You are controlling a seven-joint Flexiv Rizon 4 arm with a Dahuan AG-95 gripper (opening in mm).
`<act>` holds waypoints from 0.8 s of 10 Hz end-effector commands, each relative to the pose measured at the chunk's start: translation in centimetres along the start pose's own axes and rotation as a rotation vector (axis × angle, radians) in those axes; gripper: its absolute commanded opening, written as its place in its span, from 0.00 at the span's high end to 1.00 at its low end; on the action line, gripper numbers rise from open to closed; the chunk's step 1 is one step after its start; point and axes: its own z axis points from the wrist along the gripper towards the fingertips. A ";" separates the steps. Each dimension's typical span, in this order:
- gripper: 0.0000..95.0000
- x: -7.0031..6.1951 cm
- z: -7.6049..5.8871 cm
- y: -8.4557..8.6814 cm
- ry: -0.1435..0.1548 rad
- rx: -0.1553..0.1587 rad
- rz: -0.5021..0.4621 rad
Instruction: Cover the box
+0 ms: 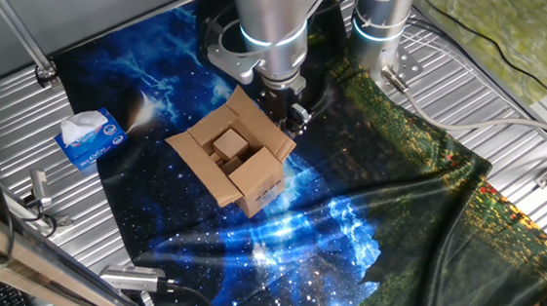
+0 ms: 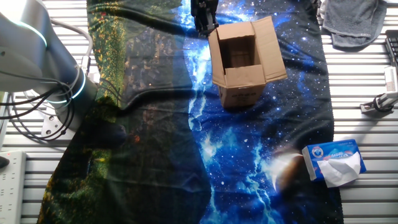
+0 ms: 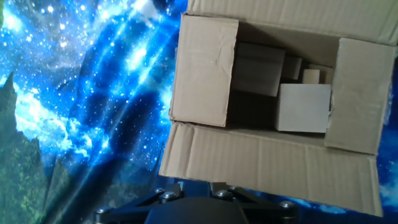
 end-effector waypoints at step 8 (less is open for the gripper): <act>0.80 -0.2 -0.5 0.0 0.021 0.008 -0.016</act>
